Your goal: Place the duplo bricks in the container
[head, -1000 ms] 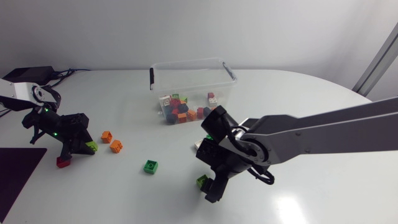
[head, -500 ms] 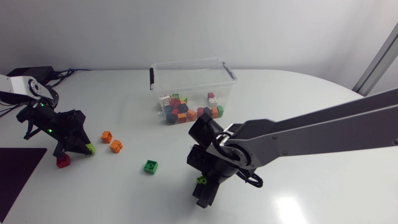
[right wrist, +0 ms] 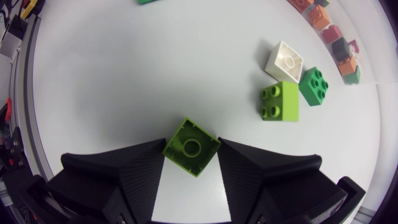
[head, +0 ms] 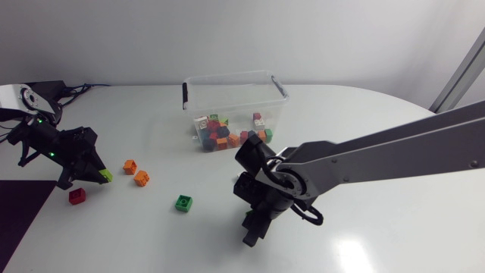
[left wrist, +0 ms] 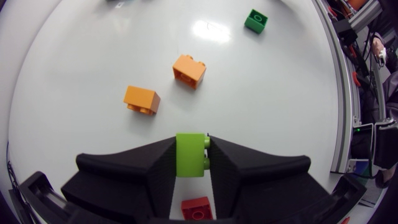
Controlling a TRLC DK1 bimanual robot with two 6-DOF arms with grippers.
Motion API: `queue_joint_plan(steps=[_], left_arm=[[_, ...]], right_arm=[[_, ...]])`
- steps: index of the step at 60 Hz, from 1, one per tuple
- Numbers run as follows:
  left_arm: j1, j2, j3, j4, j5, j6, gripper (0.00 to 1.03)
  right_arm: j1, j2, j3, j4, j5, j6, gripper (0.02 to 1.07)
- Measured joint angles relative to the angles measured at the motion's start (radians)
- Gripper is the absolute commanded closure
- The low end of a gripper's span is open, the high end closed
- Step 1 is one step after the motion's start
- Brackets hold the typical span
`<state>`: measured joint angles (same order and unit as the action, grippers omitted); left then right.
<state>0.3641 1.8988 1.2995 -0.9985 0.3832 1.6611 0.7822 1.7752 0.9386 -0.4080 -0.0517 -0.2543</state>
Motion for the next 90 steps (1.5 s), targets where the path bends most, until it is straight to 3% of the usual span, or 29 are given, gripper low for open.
queue_joint_plan(steps=[7, 20, 38, 45, 60, 76, 78, 81, 82, 83, 86, 87, 90], left_arm=[[-0.021, -0.061, -0.001, -0.032, 0.034, -0.002, 0.78], [-0.158, -0.127, 0.034, -0.061, 0.145, -0.111, 0.78], [-0.423, -0.174, 0.144, 0.087, 0.193, -0.426, 0.78], [-0.492, -0.174, 0.217, 0.124, 0.193, -0.539, 0.78], [-0.528, -0.149, 0.369, 0.375, 0.211, -0.802, 0.77], [-0.556, -0.042, 0.409, 0.547, 0.214, -0.994, 0.77], [-0.557, -0.031, 0.411, 0.568, 0.215, -1.012, 0.75], [-0.558, -0.010, 0.423, 0.603, 0.215, -1.040, 0.72], [-0.558, -0.002, 0.428, 0.618, 0.214, -1.052, 0.72], [-0.558, 0.003, 0.433, 0.628, 0.215, -1.060, 0.69], [-0.558, 0.026, 0.451, 0.668, 0.210, -1.090, 0.65], [-0.558, 0.032, 0.454, 0.686, 0.206, -1.099, 0.64], [-0.558, 0.043, 0.456, 0.722, 0.177, -1.123, 0.54]], right_arm=[[-0.043, -0.060, 0.008, -0.060, 0.003, 0.000, 0.76], [-0.154, -0.181, 0.117, -0.097, 0.003, -0.005, 0.75], [-0.244, -0.191, 0.239, -0.080, -0.013, -0.004, 0.75], [-0.254, -0.186, 0.312, -0.054, -0.031, -0.003, 0.75], [-0.270, -0.111, 0.447, 0.039, -0.031, 0.020, 0.75], [-0.305, 0.031, 0.557, 0.174, -0.031, 0.058, 0.74], [-0.310, 0.053, 0.575, 0.192, -0.031, 0.064, 0.70], [-0.316, 0.084, 0.600, 0.219, -0.021, 0.069, 0.49], [-0.320, 0.100, 0.614, 0.228, -0.014, 0.069, 0.47], [-0.321, 0.111, 0.624, 0.233, -0.011, 0.071, 0.34], [-0.324, 0.155, 0.665, 0.246, 0.018, 0.071, 0.19], [-0.325, 0.169, 0.678, 0.255, 0.031, 0.071, 0.09], [-0.326, 0.214, 0.719, 0.258, 0.049, 0.068, 0.06]])
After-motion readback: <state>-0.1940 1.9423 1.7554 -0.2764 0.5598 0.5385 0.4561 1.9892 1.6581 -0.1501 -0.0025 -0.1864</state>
